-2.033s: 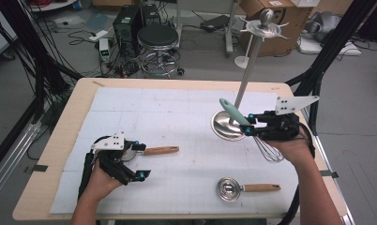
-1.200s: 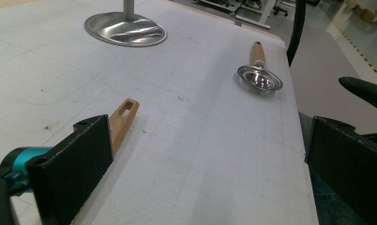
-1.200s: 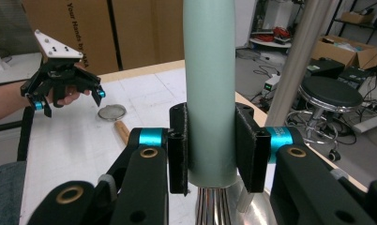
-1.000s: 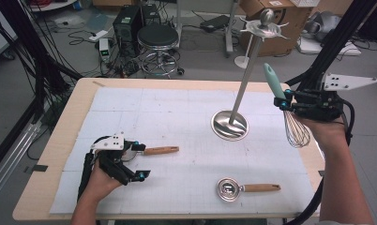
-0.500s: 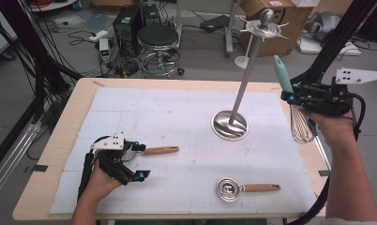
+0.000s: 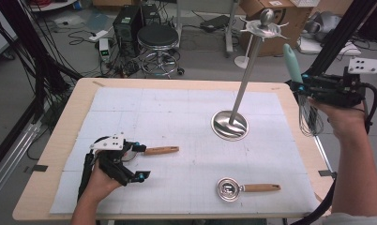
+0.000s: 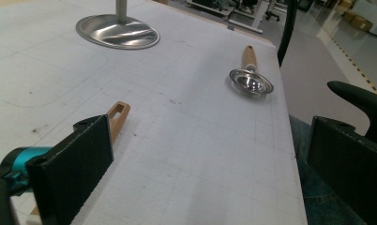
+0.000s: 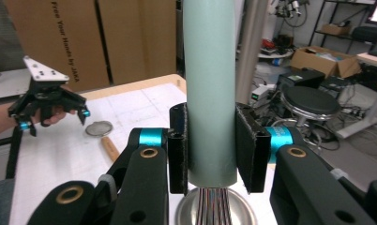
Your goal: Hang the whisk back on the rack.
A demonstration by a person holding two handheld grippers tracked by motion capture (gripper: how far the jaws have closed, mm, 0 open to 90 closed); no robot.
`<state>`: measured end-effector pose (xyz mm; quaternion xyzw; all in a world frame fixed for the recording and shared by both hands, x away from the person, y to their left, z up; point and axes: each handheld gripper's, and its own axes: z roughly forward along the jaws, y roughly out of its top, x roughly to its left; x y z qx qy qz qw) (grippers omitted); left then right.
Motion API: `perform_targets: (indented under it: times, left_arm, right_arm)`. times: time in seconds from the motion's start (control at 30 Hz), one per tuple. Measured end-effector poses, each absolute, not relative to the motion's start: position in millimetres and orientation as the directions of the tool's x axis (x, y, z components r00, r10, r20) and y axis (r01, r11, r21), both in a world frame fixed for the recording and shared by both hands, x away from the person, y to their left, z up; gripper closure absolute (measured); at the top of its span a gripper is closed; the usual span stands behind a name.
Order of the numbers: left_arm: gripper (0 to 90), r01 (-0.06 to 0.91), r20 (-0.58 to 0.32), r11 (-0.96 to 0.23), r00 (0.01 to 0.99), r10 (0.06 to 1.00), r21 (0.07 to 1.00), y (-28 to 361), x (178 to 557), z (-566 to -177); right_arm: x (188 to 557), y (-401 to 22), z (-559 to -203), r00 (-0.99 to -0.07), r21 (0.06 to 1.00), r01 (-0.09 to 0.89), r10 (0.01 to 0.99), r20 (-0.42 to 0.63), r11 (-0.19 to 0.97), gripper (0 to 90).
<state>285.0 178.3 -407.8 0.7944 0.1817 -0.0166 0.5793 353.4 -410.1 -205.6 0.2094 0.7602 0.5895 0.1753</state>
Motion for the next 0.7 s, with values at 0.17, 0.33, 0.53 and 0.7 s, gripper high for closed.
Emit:
perform_targets:
  times: [0.17,0.33,0.53,0.7]
  left_arm:
    - [1.8,0.311,-0.24,-0.265,0.933,0.268,0.913,177.7,285.2,-408.6]
    - [1.8,0.309,-0.239,-0.263,0.934,0.267,0.914,178.3,285.4,-408.2]
    - [1.8,0.309,-0.24,-0.263,0.934,0.266,0.914,178.4,285.5,-408.3]
    - [1.8,0.312,-0.241,-0.264,0.933,0.269,0.913,178.3,285.6,-408.6]
  right_arm:
    - [358.6,-416.9,-200.1,-0.836,0.969,0.123,0.548,-0.016,0.215,68.9]
    - [362.7,-422.4,-198.7,-0.824,0.972,0.13,0.566,-0.003,0.195,68.9]
    - [367.7,-423.5,-199.3,-0.813,0.972,0.142,0.582,0.008,0.186,68.9]
    - [370.5,-421.4,-199.6,-0.813,0.973,0.142,0.583,0.011,0.18,68.9]
